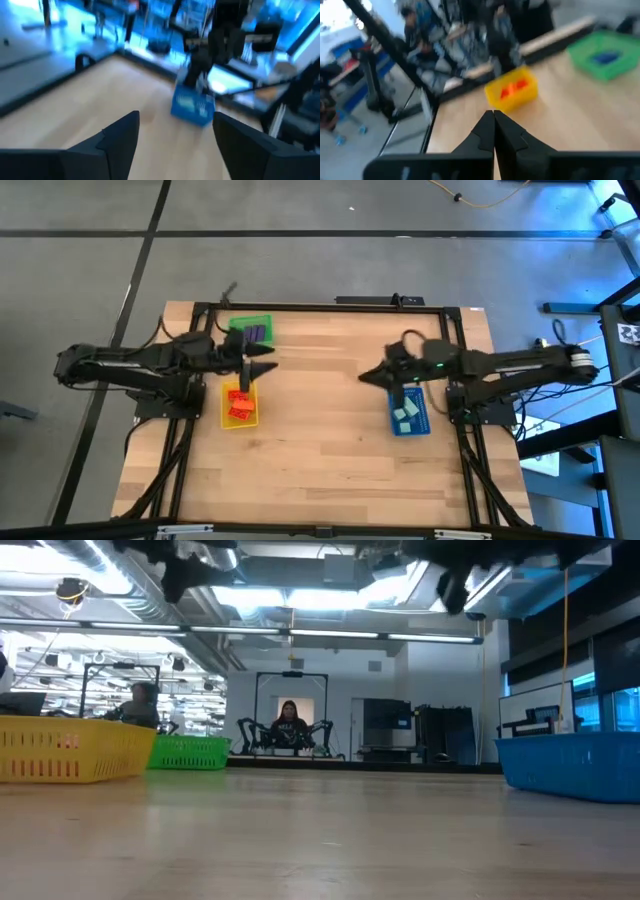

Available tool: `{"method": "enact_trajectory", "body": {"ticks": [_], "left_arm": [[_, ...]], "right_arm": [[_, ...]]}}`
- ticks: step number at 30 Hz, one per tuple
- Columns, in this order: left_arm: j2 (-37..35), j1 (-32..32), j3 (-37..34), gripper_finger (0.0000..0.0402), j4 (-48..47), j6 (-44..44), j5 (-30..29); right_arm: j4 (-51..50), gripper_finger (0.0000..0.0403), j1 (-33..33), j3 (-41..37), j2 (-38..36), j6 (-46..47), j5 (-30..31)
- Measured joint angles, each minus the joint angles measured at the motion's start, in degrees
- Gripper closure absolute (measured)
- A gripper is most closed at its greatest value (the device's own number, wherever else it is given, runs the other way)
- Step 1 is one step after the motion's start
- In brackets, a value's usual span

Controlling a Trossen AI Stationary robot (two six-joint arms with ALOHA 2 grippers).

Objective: Sort & place blocks by color
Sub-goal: Return to Home Position

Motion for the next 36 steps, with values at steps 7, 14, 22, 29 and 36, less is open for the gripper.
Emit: {"method": "enact_trajectory", "body": {"ticks": [7,14,22,29,36], "left_arm": [[-4.5,2.9,0.0,0.0235,3.1,2.0,1.1],[-8.2,0.4,0.0,0.0386,3.3,4.1,1.0],[-8.4,-6.9,-2.5,0.0400,6.7,6.3,-5.3],[-15.3,-8.1,-8.8,0.0401,8.2,6.3,-6.4],[-27.7,-6.6,-16.8,0.0401,8.8,4.5,-6.9]], "right_arm": [[-0.2,0.0403,0.1,-0.1,-9.5,-4.7,5.5],[-0.7,0.0403,0.0,-0.2,-11.8,-5.1,5.6],[-0.8,0.0403,0.0,-0.2,-11.9,-7.6,5.6],[-0.8,0.0402,-0.1,-0.2,-11.9,-7.6,5.6],[-0.5,0.0402,-0.1,-0.2,-11.9,-4.7,4.2]]}}
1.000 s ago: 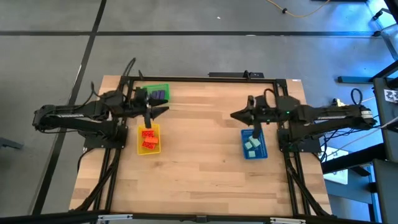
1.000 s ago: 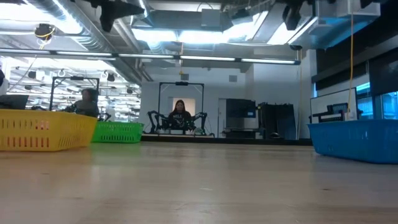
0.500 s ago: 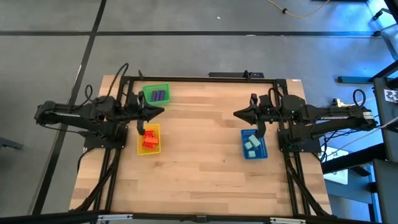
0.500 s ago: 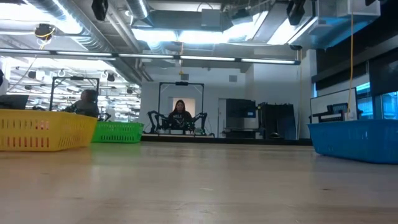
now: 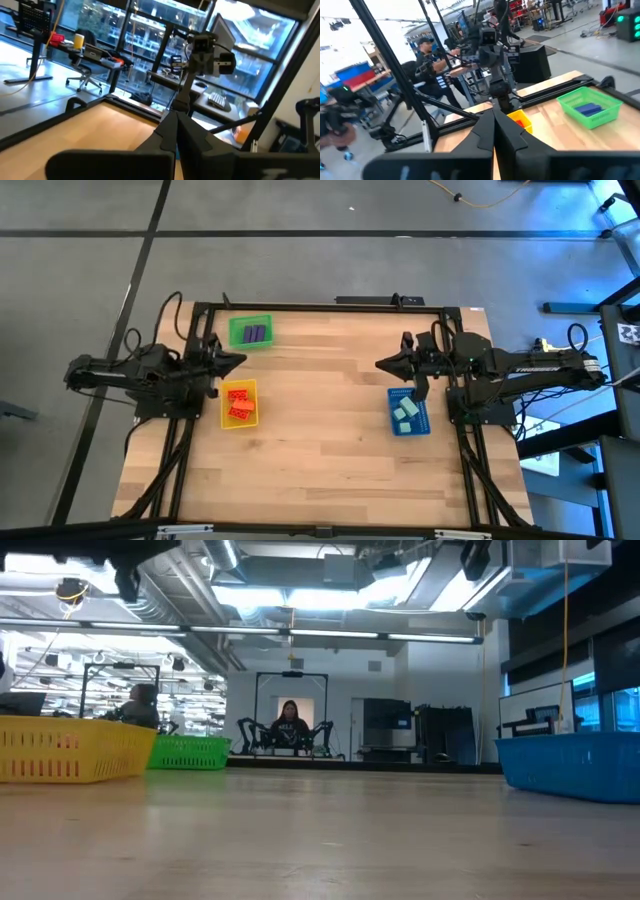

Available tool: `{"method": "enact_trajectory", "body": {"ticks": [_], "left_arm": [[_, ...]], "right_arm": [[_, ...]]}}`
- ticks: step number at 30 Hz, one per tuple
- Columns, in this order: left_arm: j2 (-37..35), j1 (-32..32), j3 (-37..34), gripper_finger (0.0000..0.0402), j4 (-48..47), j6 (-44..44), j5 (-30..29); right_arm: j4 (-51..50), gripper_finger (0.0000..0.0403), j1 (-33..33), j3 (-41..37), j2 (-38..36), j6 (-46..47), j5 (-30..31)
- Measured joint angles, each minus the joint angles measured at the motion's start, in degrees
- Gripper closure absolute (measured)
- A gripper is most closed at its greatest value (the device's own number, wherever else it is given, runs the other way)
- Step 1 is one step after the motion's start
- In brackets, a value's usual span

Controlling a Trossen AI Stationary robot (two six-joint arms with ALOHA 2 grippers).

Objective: Sort & place blocks by color
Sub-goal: Return to Home Position

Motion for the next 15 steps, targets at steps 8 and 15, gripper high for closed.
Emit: {"method": "enact_trajectory", "body": {"ticks": [8,15], "left_arm": [[-12.0,0.0,-9.9,0.0401,1.6,-3.2,-0.6],[-15.3,0.0,-17.0,0.0401,4.7,-4.6,0.5]], "right_arm": [[1.2,0.0393,0.0,0.0,-0.1,2.8,-1.5],[1.3,0.0400,0.0,0.0,-1.4,4.8,-1.7]]}}
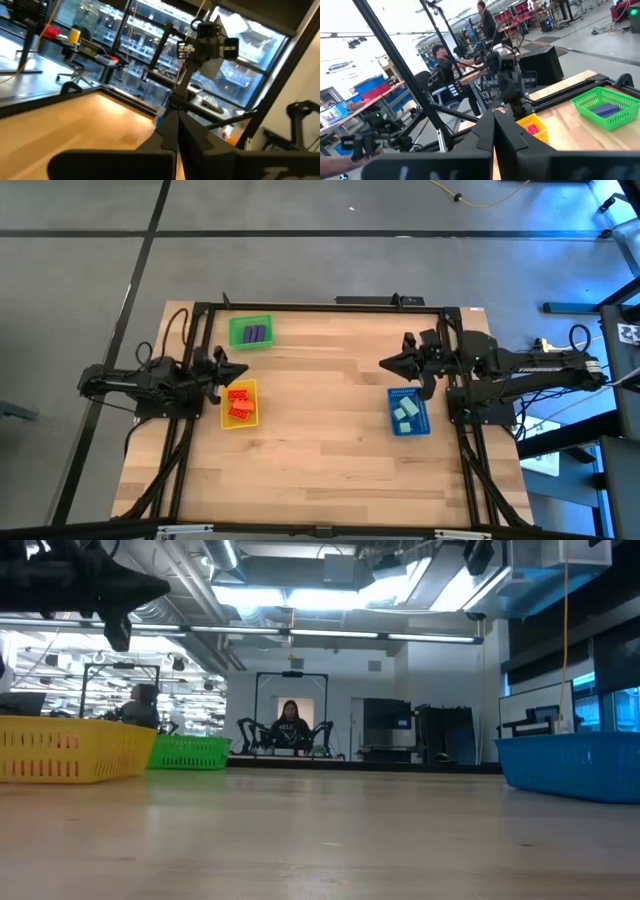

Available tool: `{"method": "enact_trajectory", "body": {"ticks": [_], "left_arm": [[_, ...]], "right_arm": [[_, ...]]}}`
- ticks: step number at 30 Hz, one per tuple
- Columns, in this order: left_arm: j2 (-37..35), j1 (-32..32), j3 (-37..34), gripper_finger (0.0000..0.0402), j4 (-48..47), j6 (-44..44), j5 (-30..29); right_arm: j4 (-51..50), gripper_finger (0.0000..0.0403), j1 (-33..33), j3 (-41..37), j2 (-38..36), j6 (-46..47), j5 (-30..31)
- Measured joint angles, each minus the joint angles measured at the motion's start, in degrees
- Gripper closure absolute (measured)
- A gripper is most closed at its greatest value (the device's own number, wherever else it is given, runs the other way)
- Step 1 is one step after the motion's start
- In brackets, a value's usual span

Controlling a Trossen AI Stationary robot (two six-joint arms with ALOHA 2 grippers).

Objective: Sort & place blocks by color
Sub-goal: Return to Home Position

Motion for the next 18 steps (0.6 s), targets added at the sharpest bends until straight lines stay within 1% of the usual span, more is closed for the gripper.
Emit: {"method": "enact_trajectory", "body": {"ticks": [2,3,5,8,10,12,16,18], "left_arm": [[0.0,0.0,-2.5,0.0401,2.4,-1.6,0.6],[0.0,0.0,-3.1,0.0401,1.5,-2.7,0.8],[0.0,0.0,-3.1,0.0401,2.1,-2.2,2.4],[0.0,0.1,-3.1,0.0401,1.9,-1.4,3.0],[0.0,0.1,-3.1,0.0401,3.0,-1.4,4.1],[0.0,0.1,-3.1,0.0401,2.1,-1.6,3.8],[0.0,0.1,-3.1,0.0401,0.5,0.0,3.3],[0.0,0.1,-3.1,0.0401,0.2,0.2,3.4]], "right_arm": [[-0.3,0.0398,0.0,0.0,-0.9,0.2,0.1],[-0.2,0.0398,0.0,0.0,-1.4,0.2,0.7],[-0.3,0.0399,0.0,0.0,-2.6,0.1,2.1],[-1.6,0.0401,0.0,0.0,-4.9,-0.2,3.5],[-3.3,0.0400,0.0,0.0,-6.5,-0.3,3.7],[-3.5,0.0400,0.0,-0.8,-8.3,-1.1,3.7],[-0.7,0.0401,0.0,-6.2,-12.2,-2.6,4.0],[3.8,0.0401,0.0,-10.6,-14.2,-2.5,4.5]]}}
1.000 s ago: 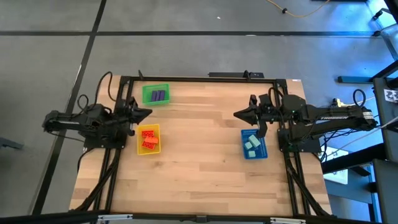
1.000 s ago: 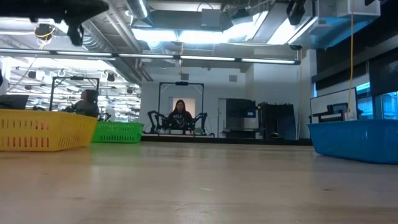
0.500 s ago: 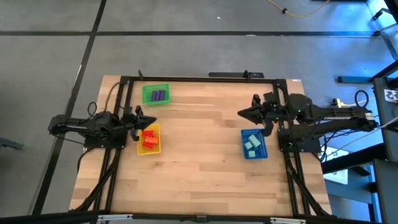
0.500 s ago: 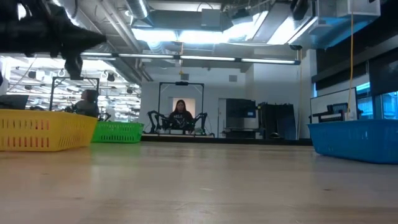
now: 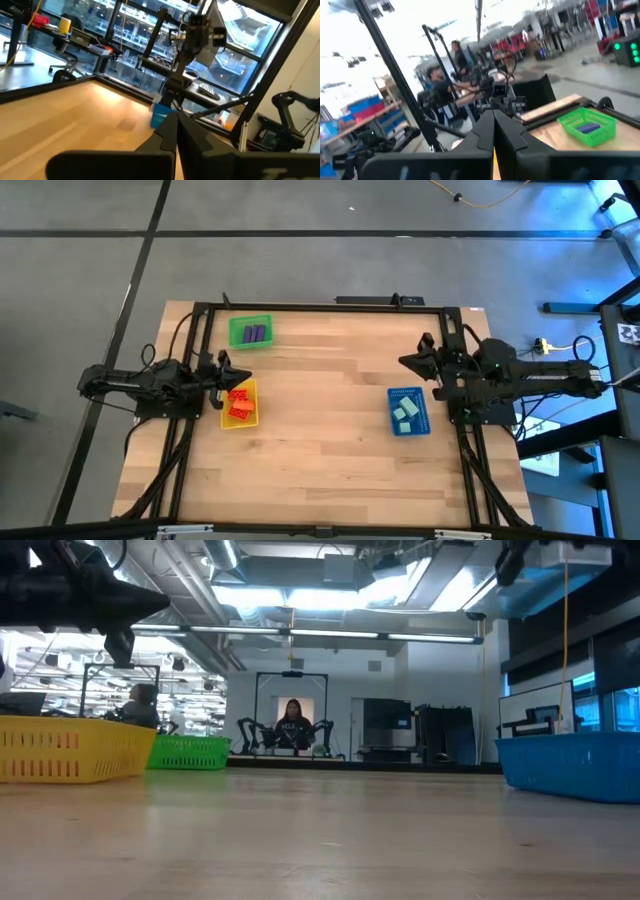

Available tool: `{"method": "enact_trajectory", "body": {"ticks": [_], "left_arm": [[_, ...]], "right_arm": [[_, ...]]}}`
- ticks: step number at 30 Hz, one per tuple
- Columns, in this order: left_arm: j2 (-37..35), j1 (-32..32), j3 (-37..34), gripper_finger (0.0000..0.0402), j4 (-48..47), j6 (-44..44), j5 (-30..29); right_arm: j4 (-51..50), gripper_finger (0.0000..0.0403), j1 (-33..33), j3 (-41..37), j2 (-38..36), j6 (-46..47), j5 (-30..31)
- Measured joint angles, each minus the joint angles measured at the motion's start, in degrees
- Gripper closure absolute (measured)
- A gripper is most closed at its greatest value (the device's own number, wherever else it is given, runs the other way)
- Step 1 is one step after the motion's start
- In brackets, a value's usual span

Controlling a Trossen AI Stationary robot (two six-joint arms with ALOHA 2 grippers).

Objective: Sort & place blocks by color
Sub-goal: Return to Home Position

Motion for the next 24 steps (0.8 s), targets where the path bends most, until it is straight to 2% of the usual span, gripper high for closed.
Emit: {"method": "enact_trajectory", "body": {"ticks": [5,10,18,21,24], "left_arm": [[0.0,0.0,0.0,0.0401,0.0,0.1,0.0],[0.0,0.0,0.0,0.0401,0.0,0.1,0.0],[0.0,0.0,0.0,0.0401,0.0,0.1,0.0],[0.0,0.0,0.0,0.0402,0.0,0.1,0.0],[0.0,0.0,0.0,0.0402,0.0,0.1,0.0]], "right_arm": [[12.7,0.0401,0.0,-11.7,-4.3,-1.8,0.0],[18.1,0.0402,0.0,-19.8,-8.8,0.8,-1.8],[17.6,0.0402,-2.2,-27.9,-19.1,2.4,-4.0],[10.8,0.0402,-2.9,-28.4,-22.5,2.1,-4.9],[4.3,0.0403,-3.4,-28.3,-24.7,-2.6,-4.0]]}}
